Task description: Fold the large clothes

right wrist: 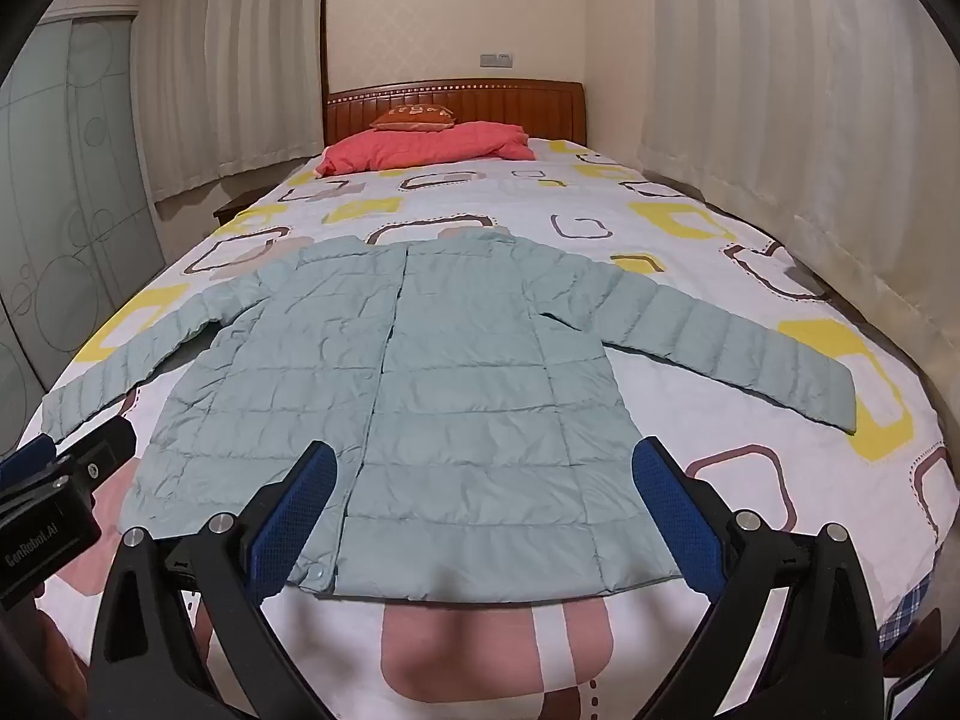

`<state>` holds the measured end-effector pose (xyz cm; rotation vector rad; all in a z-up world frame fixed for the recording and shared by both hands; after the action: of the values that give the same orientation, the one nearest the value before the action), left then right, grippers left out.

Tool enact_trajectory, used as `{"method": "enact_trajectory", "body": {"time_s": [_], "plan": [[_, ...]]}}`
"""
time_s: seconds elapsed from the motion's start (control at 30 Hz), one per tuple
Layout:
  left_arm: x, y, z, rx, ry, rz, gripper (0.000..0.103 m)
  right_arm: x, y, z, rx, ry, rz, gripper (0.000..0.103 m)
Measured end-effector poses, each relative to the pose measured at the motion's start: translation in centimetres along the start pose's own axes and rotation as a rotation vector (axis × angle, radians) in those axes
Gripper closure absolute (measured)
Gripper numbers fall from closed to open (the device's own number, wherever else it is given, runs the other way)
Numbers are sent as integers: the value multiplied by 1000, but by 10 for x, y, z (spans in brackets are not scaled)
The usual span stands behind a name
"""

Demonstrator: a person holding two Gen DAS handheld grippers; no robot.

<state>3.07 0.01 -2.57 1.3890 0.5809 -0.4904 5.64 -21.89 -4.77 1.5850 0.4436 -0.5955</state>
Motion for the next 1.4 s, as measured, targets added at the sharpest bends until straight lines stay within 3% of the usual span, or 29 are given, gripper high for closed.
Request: {"method": "enact_trajectory", "body": {"time_s": [1.4], "plan": [[8,-11,1,21,13,-20,2,2,-3,3,-2,-4,-6,5]]}}
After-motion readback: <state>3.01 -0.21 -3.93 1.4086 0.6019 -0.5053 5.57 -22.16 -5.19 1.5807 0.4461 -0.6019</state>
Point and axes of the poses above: each gripper's, at about its wrist camera, not at the fingertips, and x roughly the way its jaws point, z to its right, y to its top, the point moved 4 cm from there along x, roughly the way its jaws point, and after that the axes turned 1 degree about y, right-handed, at the moved point
